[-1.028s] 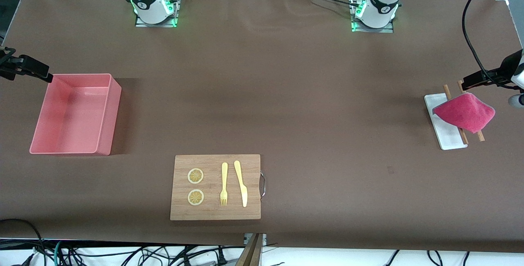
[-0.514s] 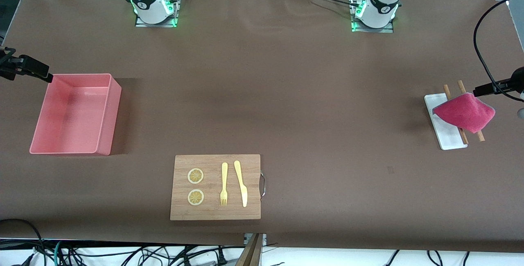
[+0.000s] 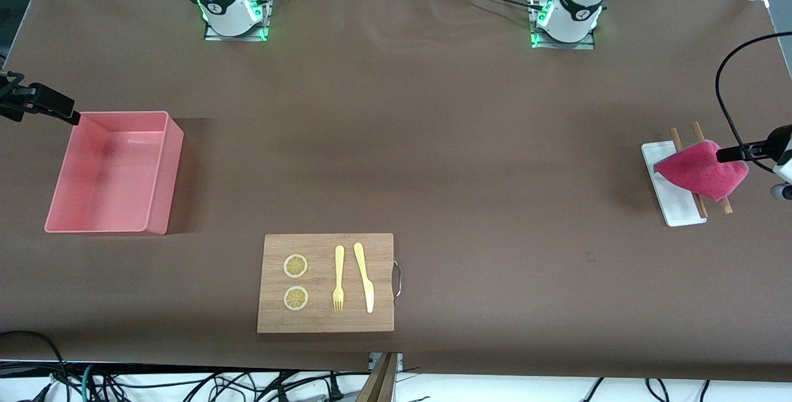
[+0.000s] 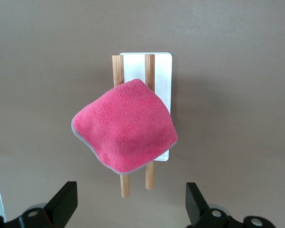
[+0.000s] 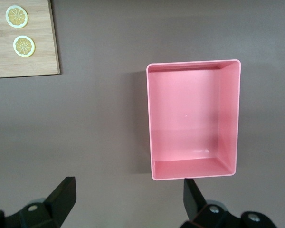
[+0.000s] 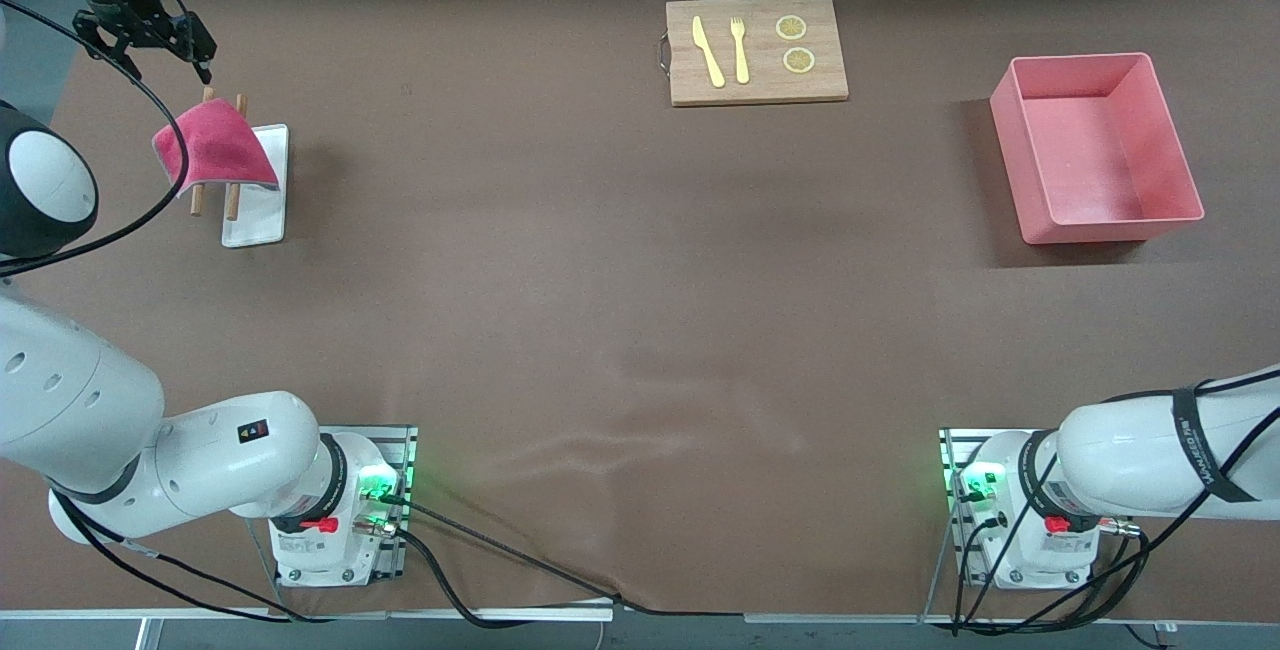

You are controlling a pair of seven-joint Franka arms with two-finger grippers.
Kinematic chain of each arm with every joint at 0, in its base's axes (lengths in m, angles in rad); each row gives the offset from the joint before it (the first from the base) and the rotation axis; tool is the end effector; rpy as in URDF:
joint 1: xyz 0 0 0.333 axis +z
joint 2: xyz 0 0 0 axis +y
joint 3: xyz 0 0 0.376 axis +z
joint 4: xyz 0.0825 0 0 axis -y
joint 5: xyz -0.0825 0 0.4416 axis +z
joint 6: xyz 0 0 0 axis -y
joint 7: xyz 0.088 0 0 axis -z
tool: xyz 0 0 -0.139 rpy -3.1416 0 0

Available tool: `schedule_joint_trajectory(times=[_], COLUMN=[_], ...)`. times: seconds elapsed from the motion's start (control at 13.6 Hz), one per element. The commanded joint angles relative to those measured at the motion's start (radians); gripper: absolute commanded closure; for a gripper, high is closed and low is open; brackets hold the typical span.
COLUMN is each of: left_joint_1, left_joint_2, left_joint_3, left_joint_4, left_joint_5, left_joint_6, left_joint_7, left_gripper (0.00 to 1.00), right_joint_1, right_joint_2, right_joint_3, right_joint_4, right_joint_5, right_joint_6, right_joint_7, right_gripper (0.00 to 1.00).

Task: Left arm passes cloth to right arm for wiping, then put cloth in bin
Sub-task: 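Lower the left gripper onto the pink cloth and grasp it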

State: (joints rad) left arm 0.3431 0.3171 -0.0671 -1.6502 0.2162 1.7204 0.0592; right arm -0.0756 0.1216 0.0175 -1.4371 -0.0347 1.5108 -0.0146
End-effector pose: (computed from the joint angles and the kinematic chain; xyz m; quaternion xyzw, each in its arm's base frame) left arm 0.6528 0.2168 0.4163 -0.9850 -0.0783 0.1358 0.0717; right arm 0.6479 -0.0434 0.6411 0.9993 -0.0224 -0.0245 0.0154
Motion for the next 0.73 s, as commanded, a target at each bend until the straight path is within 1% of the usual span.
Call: schedule_joint_trajectory(times=[0.0,0.22,0.51,0.66], left_joint_1=[0.039,0.076,0.1,0.108], left_joint_2=[0.057,0.124,0.186,0.201], left_joint_3=[-0.01,-0.01,-0.01,-0.011], left_joint_4=[0.026,0.033,0.035,0.036], left_joint_5=[0.029,0.029,0.028,0.026], left_joint_6=[0.039,0.132,0.218,0.235], left_joint_7=[0.022,0.048,0.105,0.105], left_gripper=[0.0,0.0,0.0,0.0], right_joint_1=[-0.003,-0.003,-0.003,-0.003], right_joint_2=[0.01,0.01,0.01,0.01], right_joint_3=[-0.001,0.001,0.001,-0.001], right_joint_4=[0.024,0.024,0.024,0.024], right_joint_5=[0.016,0.018,0.018,0.018], right_joint_6=[-0.006,-0.006,-0.006,-0.007], right_joint_7=[-0.016,-0.016,-0.016,-0.016], right_gripper=[0.0,0.0,0.0,0.0])
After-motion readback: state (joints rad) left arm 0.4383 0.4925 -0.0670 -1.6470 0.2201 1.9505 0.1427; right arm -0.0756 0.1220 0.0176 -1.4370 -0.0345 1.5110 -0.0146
